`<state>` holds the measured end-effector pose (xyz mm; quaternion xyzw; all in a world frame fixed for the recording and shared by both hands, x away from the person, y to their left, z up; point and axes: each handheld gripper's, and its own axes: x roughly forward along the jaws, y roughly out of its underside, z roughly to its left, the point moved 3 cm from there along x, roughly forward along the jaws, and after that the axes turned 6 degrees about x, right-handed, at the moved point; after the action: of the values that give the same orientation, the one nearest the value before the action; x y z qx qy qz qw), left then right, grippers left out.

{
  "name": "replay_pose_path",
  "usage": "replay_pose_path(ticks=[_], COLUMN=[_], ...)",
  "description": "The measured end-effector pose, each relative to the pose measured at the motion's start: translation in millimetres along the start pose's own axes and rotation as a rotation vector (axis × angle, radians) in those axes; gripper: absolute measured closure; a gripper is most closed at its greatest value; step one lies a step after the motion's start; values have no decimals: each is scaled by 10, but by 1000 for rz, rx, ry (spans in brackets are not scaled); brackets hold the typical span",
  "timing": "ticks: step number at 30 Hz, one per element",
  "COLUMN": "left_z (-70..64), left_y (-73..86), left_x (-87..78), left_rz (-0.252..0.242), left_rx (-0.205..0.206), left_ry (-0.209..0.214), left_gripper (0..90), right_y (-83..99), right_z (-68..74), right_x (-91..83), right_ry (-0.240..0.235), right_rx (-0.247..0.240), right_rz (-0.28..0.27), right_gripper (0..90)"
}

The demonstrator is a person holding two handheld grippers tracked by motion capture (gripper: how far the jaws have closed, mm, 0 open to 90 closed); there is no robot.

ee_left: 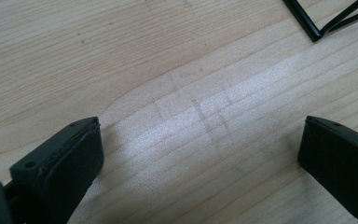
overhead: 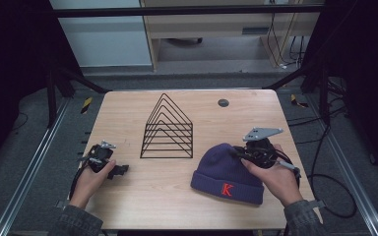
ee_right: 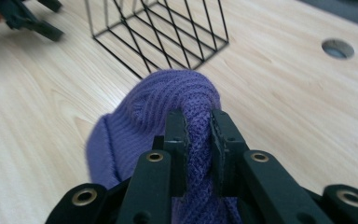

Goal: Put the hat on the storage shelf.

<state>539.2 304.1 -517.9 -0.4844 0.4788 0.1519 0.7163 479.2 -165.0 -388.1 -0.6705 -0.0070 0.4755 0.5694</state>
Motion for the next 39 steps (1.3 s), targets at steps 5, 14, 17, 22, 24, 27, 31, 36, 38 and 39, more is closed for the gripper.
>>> replay_pose_path(ticks=[5, 14, 17, 22, 24, 27, 31, 36, 38, 39], left_z=[-6, -19, -17, -21, -19, -17, -20, -15, -17, -17], left_y=[-9, -28, -30, -39, -41, -45, -48, -55, -57, -59], left_x=[-11, -28, -31, -39, -42, -48, -52, -59, -62, -68], left_rz=[0, -13, -16, -23, -28, -33, -34, -43, -46, -47], left_rx=[10, 19, 19, 21, 21, 23, 24, 32, 32, 33], left_ry=[10, 18, 20, 20, 19, 17, 18, 15, 16, 17], left_gripper=[7, 34, 34, 34, 34, 34, 34, 34, 34, 35], right_y=[-121, -316, -383, -471, -514, -575, -672, -762, -812, -827], right_z=[105, 70, 47, 24, 14, -1, -22, -29, -29, -31], right_x=[-59, -149, -187, -235, -260, -295, -351, -402, -426, -433], right_ry=[-21, -23, -14, -1, 3, 11, 22, 31, 33, 36], right_rx=[-31, -26, -24, -29, -27, -28, -28, -32, -34, -34], right_rz=[-23, -74, -87, -94, -100, -108, -123, -141, -148, -148], right_gripper=[789, 789, 789, 789, 788, 788, 788, 788, 788, 788])
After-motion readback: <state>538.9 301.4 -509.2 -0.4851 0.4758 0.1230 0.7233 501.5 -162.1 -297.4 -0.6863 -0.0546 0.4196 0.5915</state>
